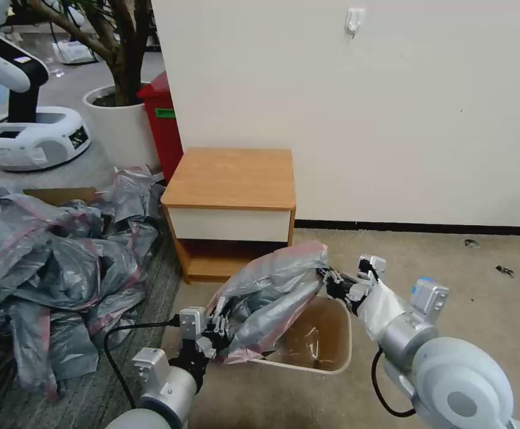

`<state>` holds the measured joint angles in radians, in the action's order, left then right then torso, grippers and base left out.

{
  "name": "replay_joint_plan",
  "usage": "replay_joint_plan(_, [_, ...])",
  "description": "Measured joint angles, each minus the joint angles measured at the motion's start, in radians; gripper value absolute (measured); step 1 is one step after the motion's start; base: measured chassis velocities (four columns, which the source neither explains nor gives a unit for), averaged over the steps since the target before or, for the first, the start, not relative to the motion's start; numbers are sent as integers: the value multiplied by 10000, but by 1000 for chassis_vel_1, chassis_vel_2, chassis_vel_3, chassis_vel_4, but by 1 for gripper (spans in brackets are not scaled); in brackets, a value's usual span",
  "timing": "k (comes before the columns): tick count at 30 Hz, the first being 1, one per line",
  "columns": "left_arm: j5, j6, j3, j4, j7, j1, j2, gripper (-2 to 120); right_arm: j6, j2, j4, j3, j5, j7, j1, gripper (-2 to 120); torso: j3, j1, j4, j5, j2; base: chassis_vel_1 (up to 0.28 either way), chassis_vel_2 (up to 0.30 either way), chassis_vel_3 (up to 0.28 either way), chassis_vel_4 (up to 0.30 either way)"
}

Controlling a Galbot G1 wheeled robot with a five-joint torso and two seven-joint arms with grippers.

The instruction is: Pick up the garbage bag from the table and place it over the trash can.

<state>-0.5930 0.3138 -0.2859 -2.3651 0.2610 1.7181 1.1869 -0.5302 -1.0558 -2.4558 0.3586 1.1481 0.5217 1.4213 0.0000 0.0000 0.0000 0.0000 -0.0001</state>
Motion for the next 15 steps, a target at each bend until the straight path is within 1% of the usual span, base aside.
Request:
replay_joint_plan(1, [-68, 7, 0, 5, 46, -14, 5, 6, -6, -1, -57, 0, 45, 0, 25, 9, 0, 0, 0, 0, 0, 0, 0, 0, 0])
replay_joint_plan(3, [-569, 112, 8, 56, 437, -191, 34, 6, -100, -6, -394, -11, 274, 0, 164, 21, 0, 0, 0, -3, 0, 0, 0, 0, 0])
replay_joint_plan(4, [-761, 153, 8, 100, 595, -284, 41, 6, -103, -19, -427, -19, 306, 14, 203, 24, 0, 0, 0, -2, 0, 0, 0, 0, 0])
replay_joint_plan(5, [-761, 153, 8, 100, 595, -284, 41, 6, -103, -19, -427, -19, 306, 14, 203, 24, 0, 0, 0, -2, 0, 0, 0, 0, 0])
replay_joint_plan(8, [-1342, 260, -66, 255, 1063, -610, 48, 6, -101, -29, -439, 24, 521, 105, 364, 39, 0, 0, 0, -1, 0, 0, 0, 0, 0])
replay_joint_plan(9, [-1342, 260, -66, 255, 1063, -610, 48, 6, -101, -29, -439, 24, 521, 105, 364, 39, 0, 0, 0, -1, 0, 0, 0, 0, 0])
replay_joint_plan(10, [-1431, 266, -96, 300, 1134, -683, 47, 6, -95, -27, -439, 31, 548, 92, 391, 42, 0, 0, 0, -1, 0, 0, 0, 0, 0])
replay_joint_plan(11, [-1529, 271, -147, 363, 1233, -779, 37, 6, -76, -26, -440, 24, 568, 38, 420, 48, 0, 1, 0, -2, 0, 0, 0, 0, 0])
replay_joint_plan(12, [-1607, 272, -184, 393, 1323, -850, 15, 6, -64, -44, -440, -11, 596, -23, 426, 52, 0, 0, -1, -1, 0, 0, 0, 0, 0])
replay_joint_plan(13, [-1607, 272, -184, 393, 1323, -850, 15, 6, -64, -44, -440, -11, 596, -23, 426, 52, 0, 0, -1, -1, 0, 0, 0, 0, 0])
replay_joint_plan(15, [-1733, 267, -263, 409, 1474, -974, -46, 6, -51, -93, -442, -197, 716, -340, 410, 62, 0, 0, -1, 0, 0, 0, 0, 0, 0])
